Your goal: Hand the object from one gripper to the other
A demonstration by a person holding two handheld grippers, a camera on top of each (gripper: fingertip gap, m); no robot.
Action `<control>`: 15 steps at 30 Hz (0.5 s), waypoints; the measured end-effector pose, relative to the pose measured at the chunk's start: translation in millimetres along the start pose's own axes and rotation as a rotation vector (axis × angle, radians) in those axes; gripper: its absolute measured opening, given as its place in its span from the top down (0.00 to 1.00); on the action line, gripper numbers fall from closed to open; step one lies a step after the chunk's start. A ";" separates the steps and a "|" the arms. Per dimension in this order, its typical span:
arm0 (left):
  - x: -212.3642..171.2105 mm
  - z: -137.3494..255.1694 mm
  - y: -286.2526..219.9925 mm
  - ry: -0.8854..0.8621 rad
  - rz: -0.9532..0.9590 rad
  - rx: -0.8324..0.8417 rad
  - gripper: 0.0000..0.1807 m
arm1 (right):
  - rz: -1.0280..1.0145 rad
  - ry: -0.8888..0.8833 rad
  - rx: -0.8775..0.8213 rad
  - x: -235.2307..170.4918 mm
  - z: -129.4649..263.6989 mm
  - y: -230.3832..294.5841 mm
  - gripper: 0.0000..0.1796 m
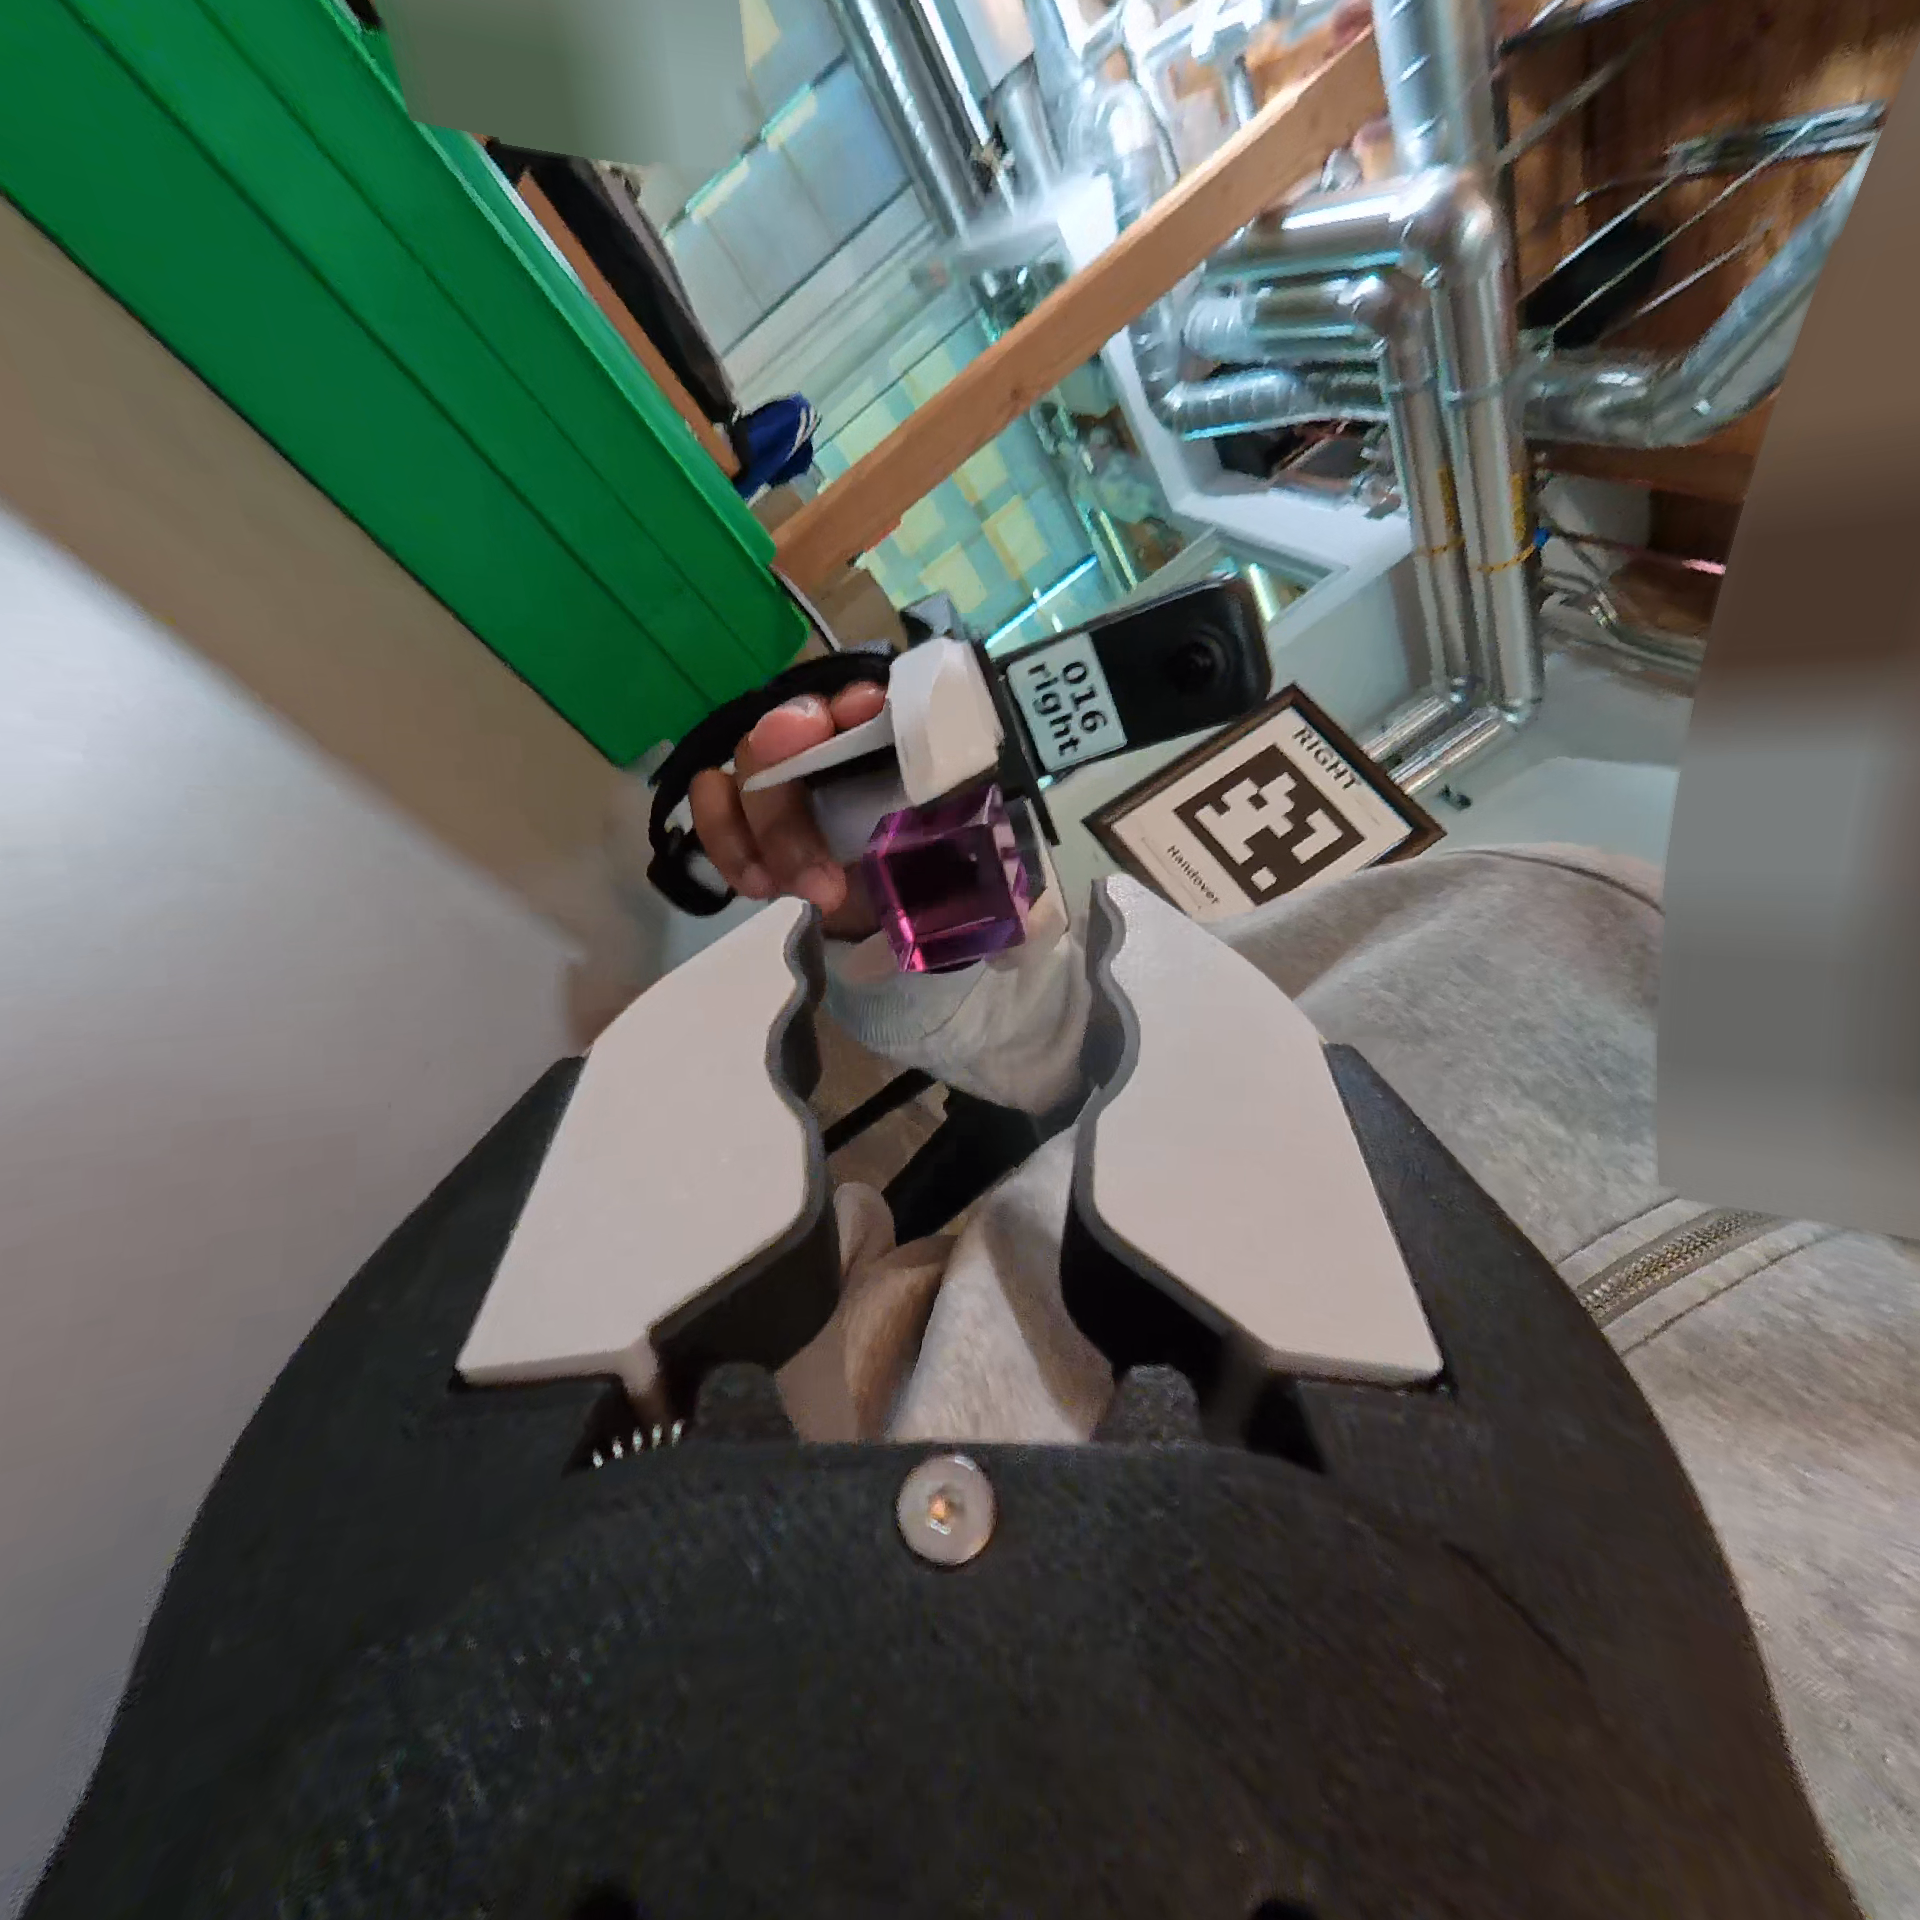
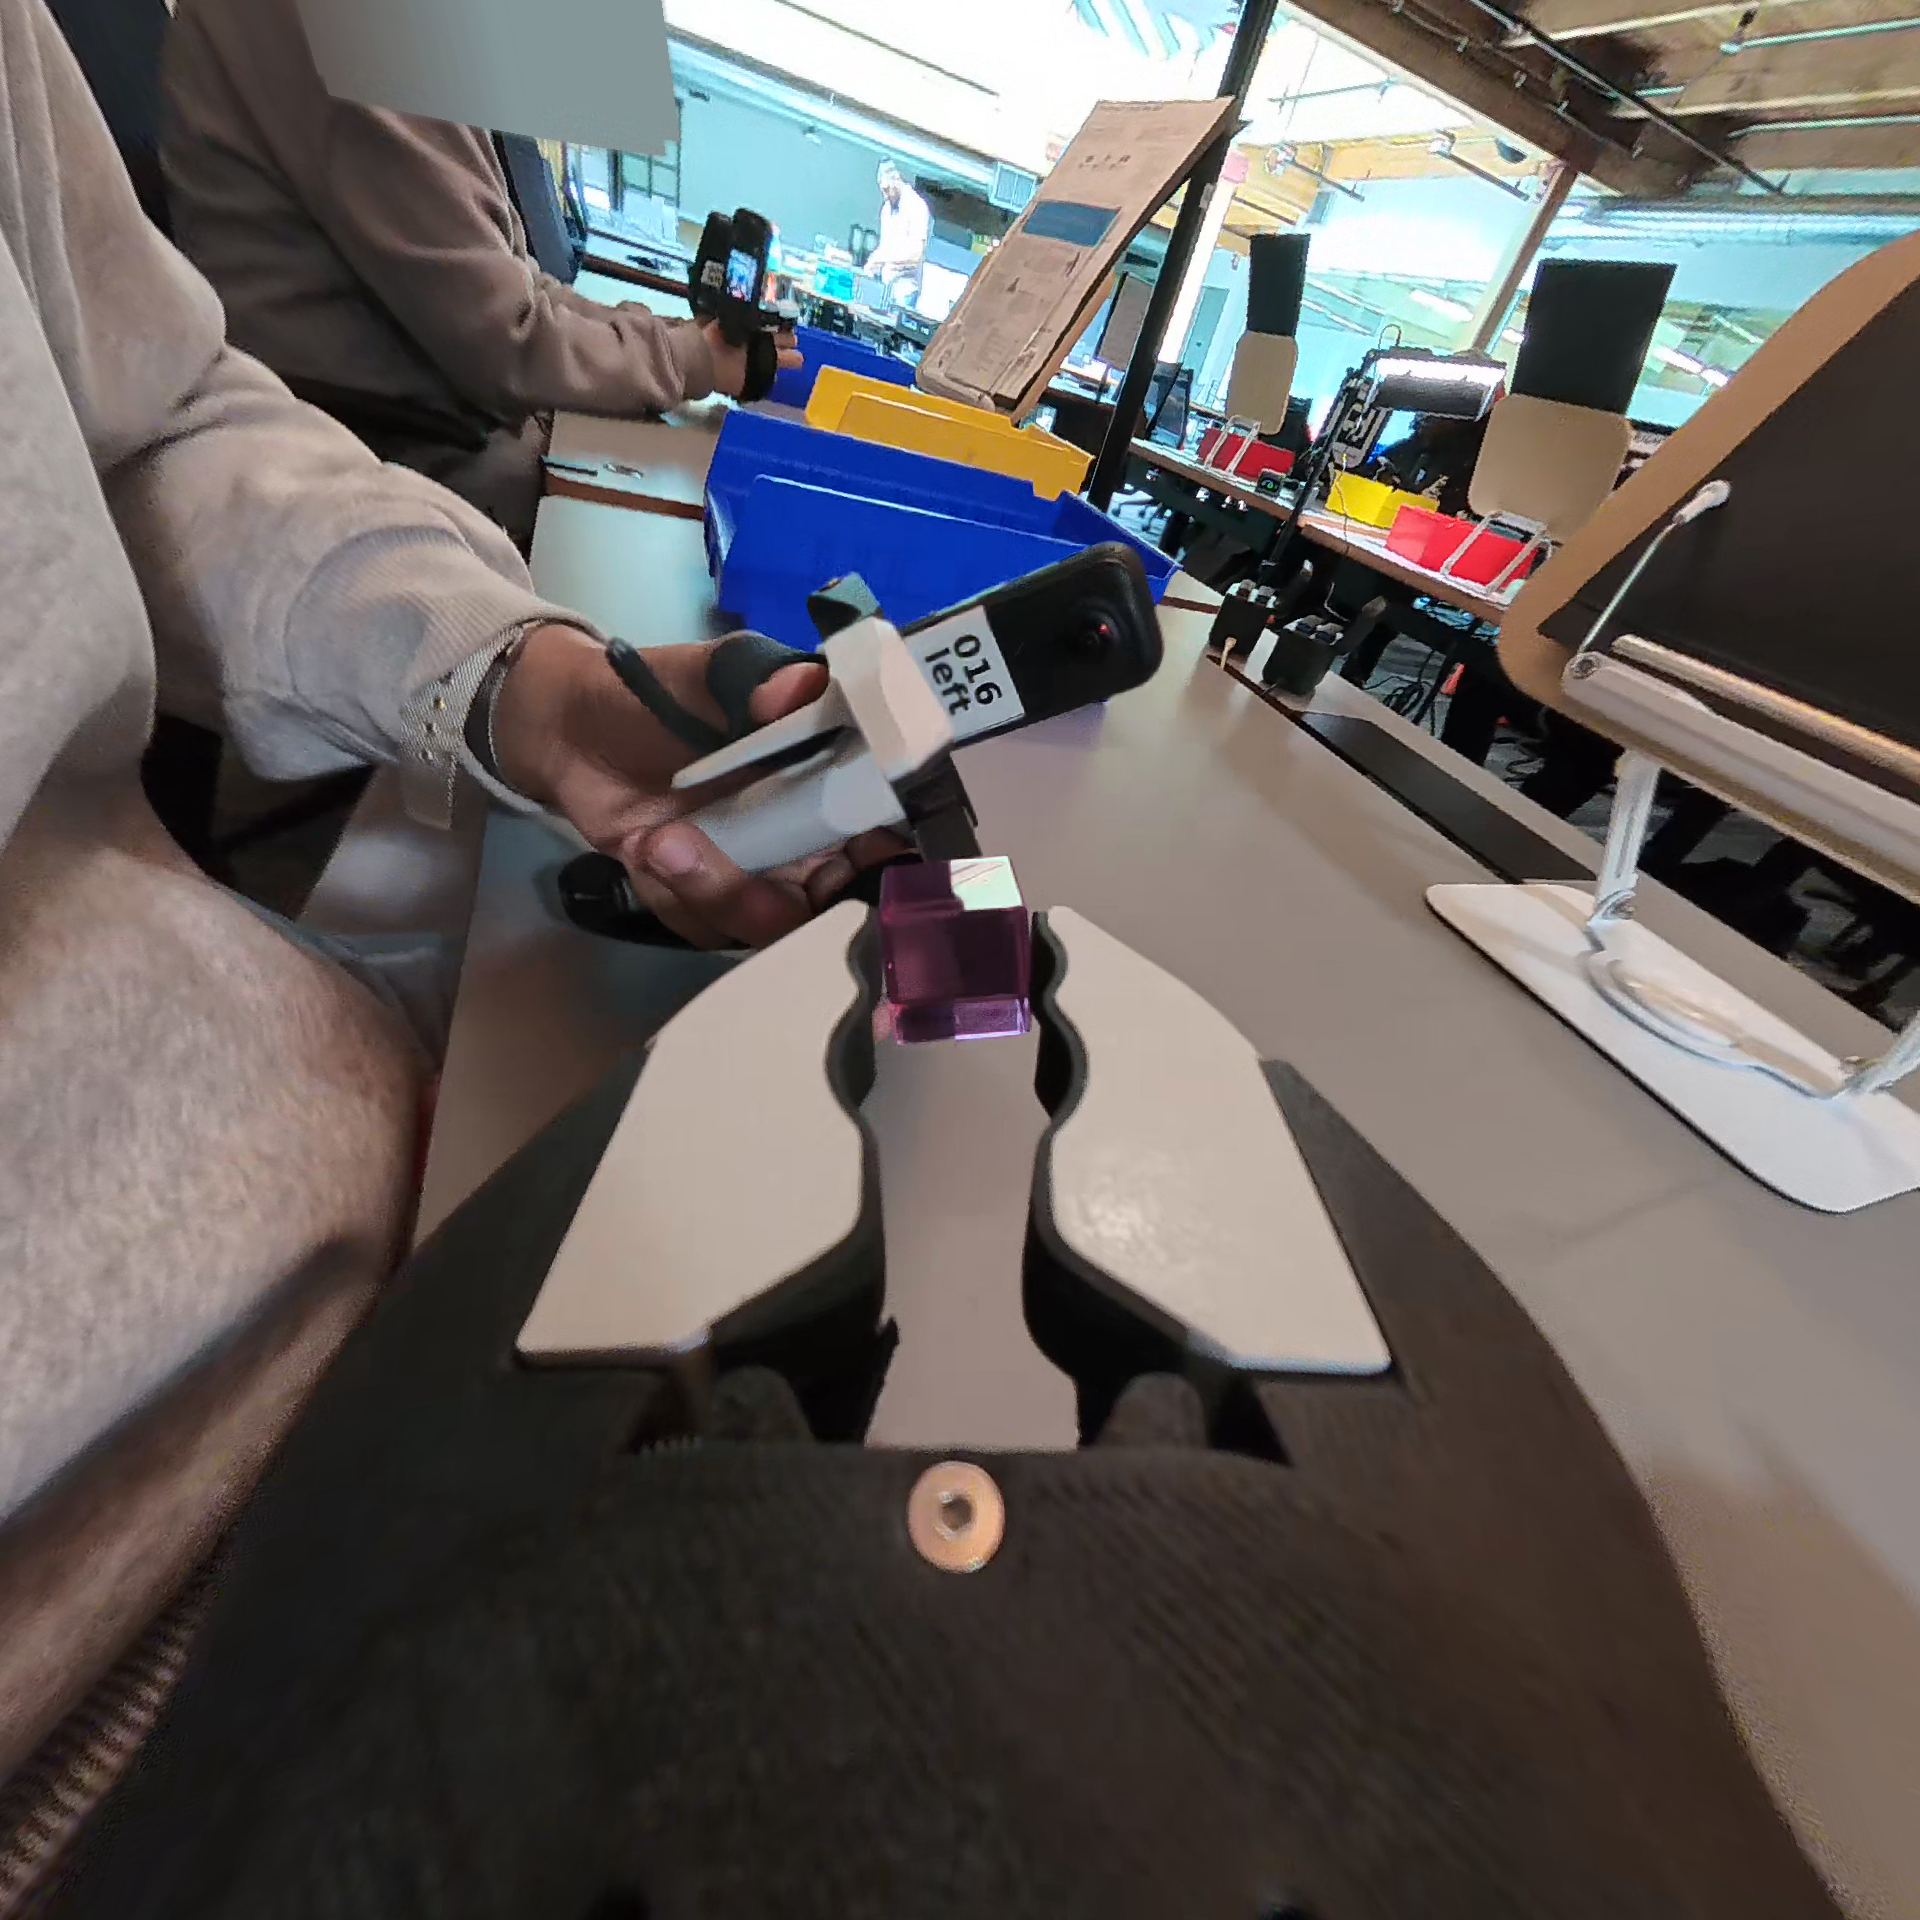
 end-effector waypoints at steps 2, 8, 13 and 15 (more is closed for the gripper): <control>5.1 1.2 -3.9 -0.038 -0.020 -0.018 0.71 | -0.041 -0.013 0.004 1.4 0.7 -1.1 0.85; 9.5 1.4 -9.8 -0.053 -0.184 0.033 0.74 | -0.287 -0.033 0.051 2.3 2.7 -5.2 0.85; 4.8 -1.2 -7.5 0.003 -0.361 0.135 0.80 | -0.611 -0.098 0.126 4.9 5.1 -11.0 0.85; 1.8 -3.1 -6.6 0.025 -0.385 0.148 0.81 | -0.689 -0.122 0.139 5.1 6.2 -14.1 0.85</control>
Point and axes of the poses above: each gripper's, where its closed fingertips meet, z back along the fingers, x out of its top, y = z × x across the jaws, the point moved 2 cm from there along z, back along the fingers, and after that the axes turned 1 degree about -x, right-handed, at the moved point
